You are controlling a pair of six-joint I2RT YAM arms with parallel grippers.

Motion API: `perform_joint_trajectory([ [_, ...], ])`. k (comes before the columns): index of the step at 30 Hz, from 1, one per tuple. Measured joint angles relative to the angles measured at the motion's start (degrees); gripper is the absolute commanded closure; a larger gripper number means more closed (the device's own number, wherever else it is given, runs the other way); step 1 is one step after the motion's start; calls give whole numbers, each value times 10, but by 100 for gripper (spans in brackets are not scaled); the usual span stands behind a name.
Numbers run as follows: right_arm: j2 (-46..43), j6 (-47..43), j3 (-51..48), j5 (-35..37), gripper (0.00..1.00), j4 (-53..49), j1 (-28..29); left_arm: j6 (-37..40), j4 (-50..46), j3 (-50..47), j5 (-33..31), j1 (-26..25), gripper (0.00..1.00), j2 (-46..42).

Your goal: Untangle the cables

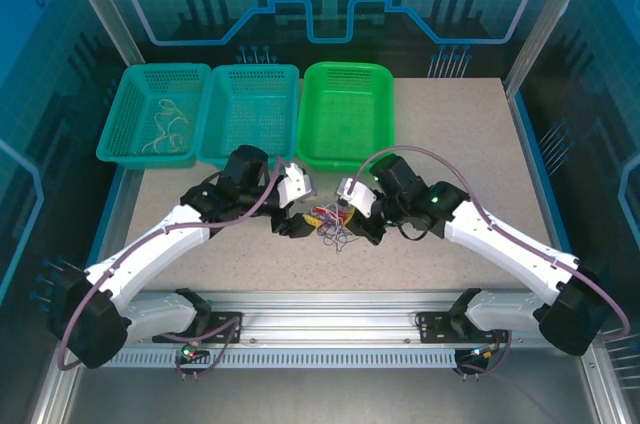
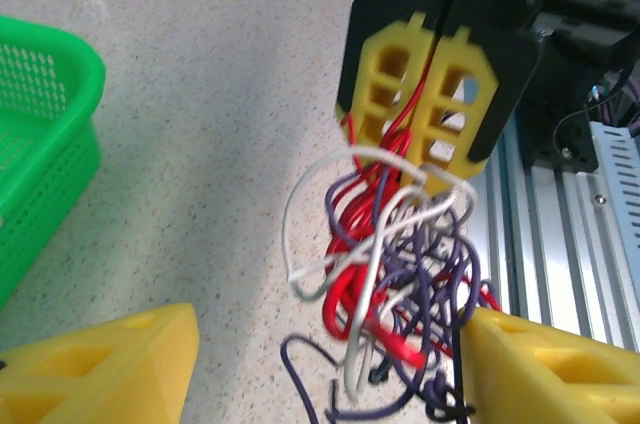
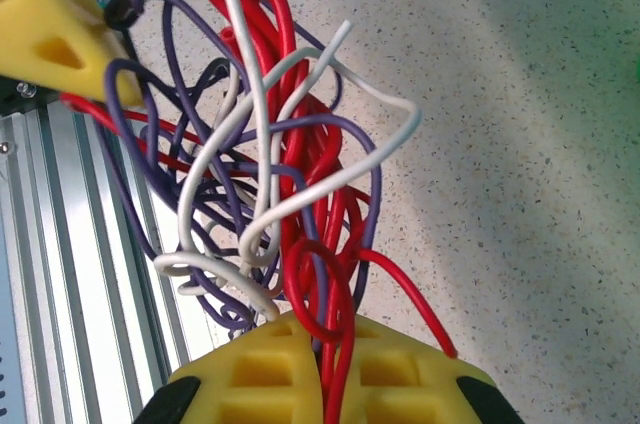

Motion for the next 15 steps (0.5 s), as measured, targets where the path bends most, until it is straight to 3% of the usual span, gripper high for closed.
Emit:
perform_joint_trajectory([
  [4,9,-6,0,0,100,-5,3,-16,25,1,21,-5,36,0],
  [15,13,-6,0,-10,100,-3,6,-32,22,23,33,-31,65,37],
])
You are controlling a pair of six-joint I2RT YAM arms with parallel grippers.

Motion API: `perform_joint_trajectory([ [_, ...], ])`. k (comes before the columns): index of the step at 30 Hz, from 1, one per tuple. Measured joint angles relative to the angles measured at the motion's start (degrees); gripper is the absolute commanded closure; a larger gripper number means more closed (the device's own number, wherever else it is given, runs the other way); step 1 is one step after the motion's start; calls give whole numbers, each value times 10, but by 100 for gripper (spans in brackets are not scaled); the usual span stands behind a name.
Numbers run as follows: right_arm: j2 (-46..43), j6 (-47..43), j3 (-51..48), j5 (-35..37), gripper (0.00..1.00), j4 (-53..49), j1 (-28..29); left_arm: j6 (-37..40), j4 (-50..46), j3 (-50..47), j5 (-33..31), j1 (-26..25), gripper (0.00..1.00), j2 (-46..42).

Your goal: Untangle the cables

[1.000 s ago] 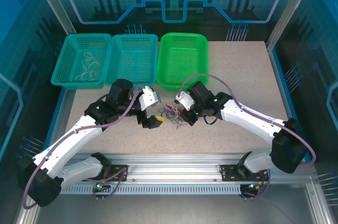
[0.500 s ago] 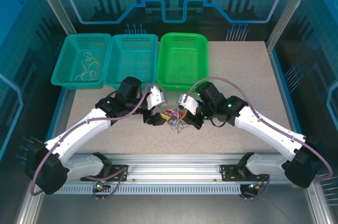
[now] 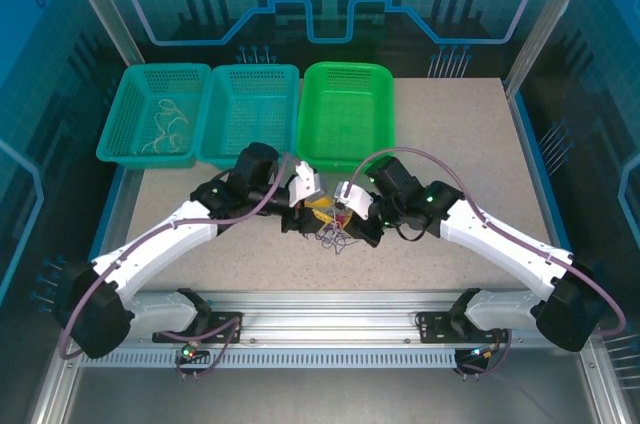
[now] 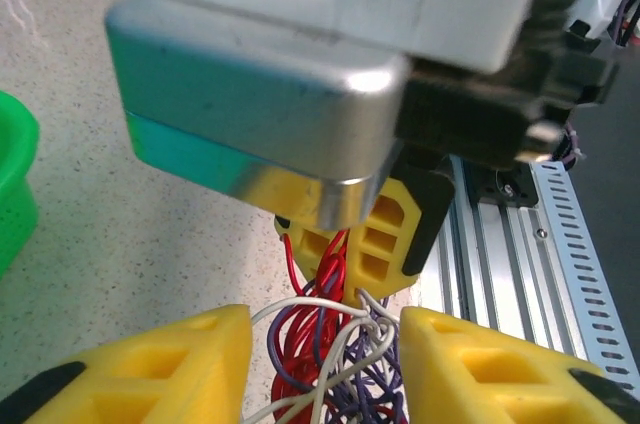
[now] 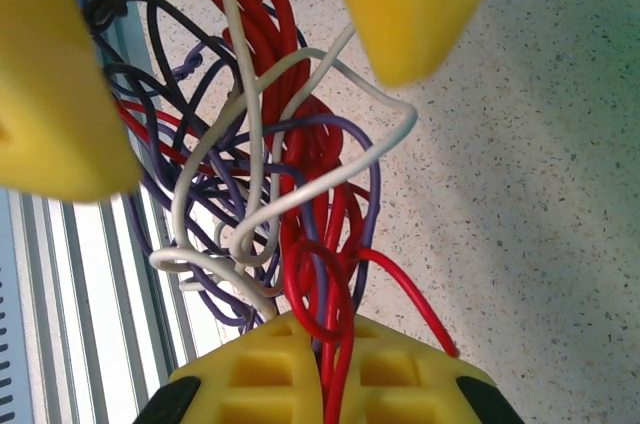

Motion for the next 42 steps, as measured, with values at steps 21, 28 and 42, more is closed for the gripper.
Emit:
perform_joint_trajectory([
  [21,49,105,-64,124,92,54,-47,-64,77,-62,-112,35,100,-114],
  [28,104,169,-52,193,90,26,-53,-113,130,-103,-146,54,100,-165],
  [42,114,299,-29,166,44,13,-45,-179,191,-153,-204,61,100,-166],
])
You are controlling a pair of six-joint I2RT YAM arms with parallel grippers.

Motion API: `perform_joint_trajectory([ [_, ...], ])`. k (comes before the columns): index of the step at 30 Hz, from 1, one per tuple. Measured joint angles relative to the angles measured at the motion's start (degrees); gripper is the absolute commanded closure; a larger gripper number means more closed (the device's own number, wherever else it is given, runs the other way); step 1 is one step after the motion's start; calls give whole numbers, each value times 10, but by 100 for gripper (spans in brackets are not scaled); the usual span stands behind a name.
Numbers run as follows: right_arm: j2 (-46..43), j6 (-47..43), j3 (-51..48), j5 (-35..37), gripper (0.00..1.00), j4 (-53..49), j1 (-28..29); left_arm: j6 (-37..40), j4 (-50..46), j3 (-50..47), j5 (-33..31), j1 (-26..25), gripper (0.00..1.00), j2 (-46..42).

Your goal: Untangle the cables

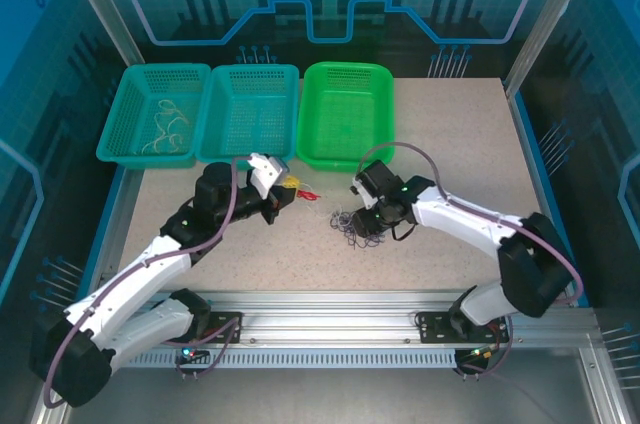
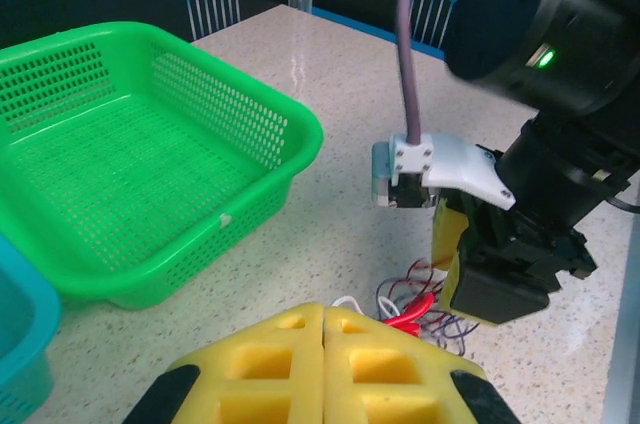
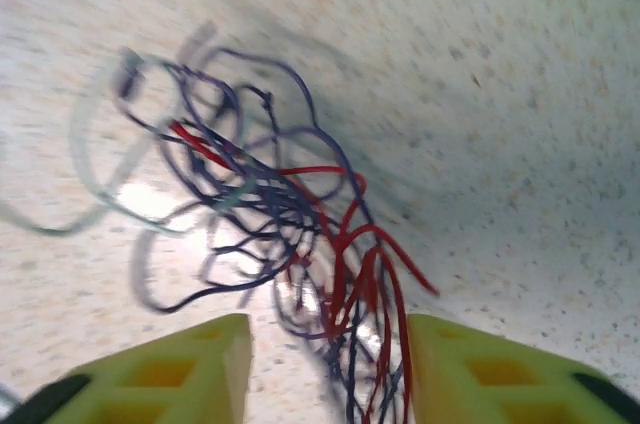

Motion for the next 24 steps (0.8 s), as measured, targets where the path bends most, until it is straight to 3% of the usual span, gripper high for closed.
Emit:
perform_joint_trajectory([
  [2,-44,0,2,-24,40,11,0,-10,11,-5,7,0,100,9],
  [6,-115,3,9,-104,46,73,0,-37,36,-19,20,0,100,32],
  [10,-126,31,2,-217,45,170,3,-58,55,-21,35,0,100,49],
  [12,-122,42,-1,-239,46,197,11,-69,63,-21,42,0,100,55],
  [19,-81,61,-2,-260,65,247,19,-97,81,-21,59,0,100,70],
  [21,-68,61,-2,-260,61,250,20,-98,84,-21,59,0,100,70],
  [24,-60,57,-3,-254,46,253,23,-98,85,-21,59,0,100,70],
])
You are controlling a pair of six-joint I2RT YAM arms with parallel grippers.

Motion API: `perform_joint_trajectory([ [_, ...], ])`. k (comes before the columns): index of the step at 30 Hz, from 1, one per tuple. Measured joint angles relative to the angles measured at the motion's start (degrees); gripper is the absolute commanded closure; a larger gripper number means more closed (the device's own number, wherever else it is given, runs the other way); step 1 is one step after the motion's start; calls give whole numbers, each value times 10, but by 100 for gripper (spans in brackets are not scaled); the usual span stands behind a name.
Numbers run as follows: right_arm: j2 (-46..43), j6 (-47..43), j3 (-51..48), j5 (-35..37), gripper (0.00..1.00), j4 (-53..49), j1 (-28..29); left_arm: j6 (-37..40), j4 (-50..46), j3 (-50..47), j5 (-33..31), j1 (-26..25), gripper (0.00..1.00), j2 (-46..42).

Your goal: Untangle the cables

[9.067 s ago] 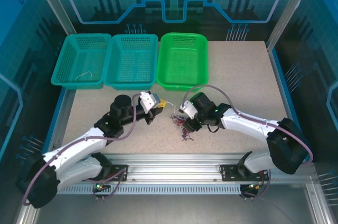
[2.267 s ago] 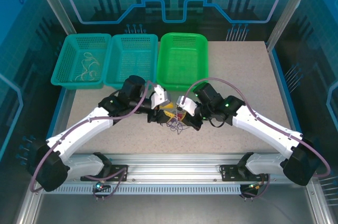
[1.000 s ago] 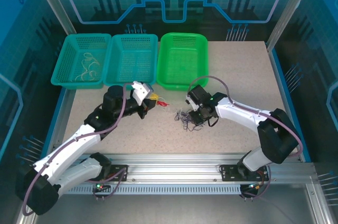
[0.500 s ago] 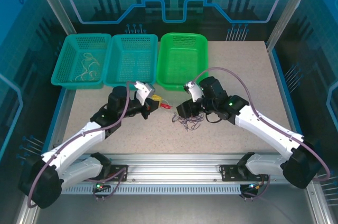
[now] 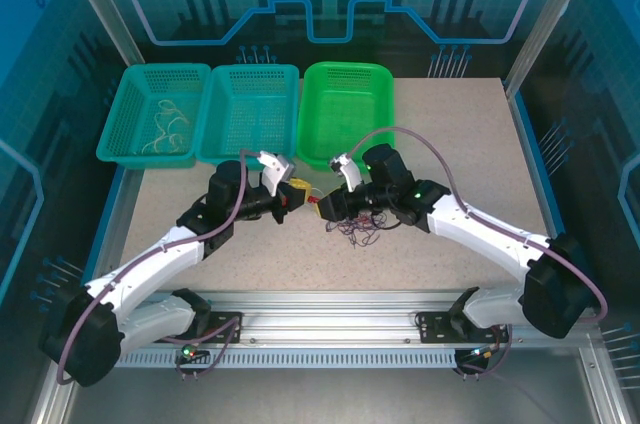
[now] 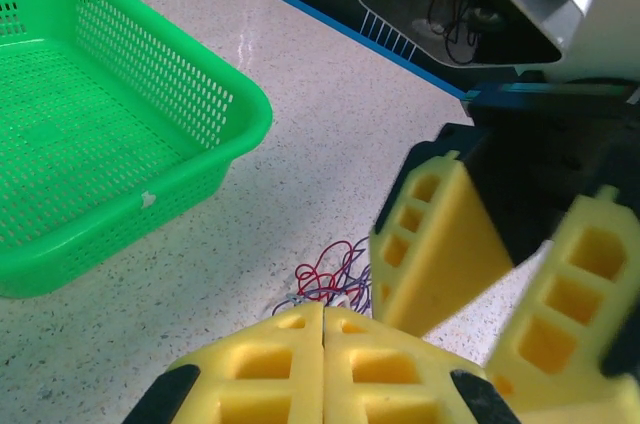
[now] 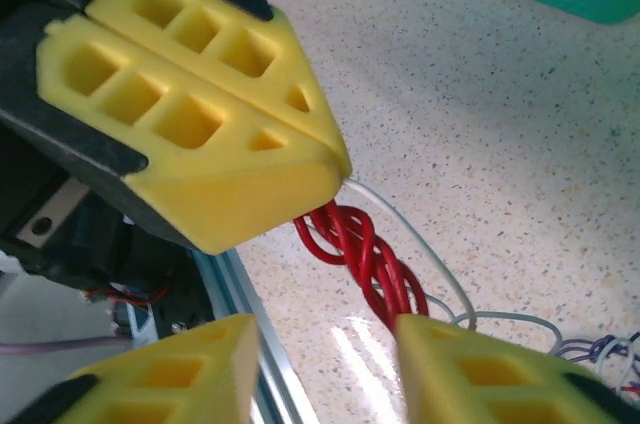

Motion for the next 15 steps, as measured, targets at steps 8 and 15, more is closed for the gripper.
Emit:
perform_joint_trajectory([
  [8,0,-16,-15,28,44,5,5,-3,2,0,0,0,100,0],
  [15,39,-23,-6,31,45,20,9,-11,8,0,4,0,100,2],
])
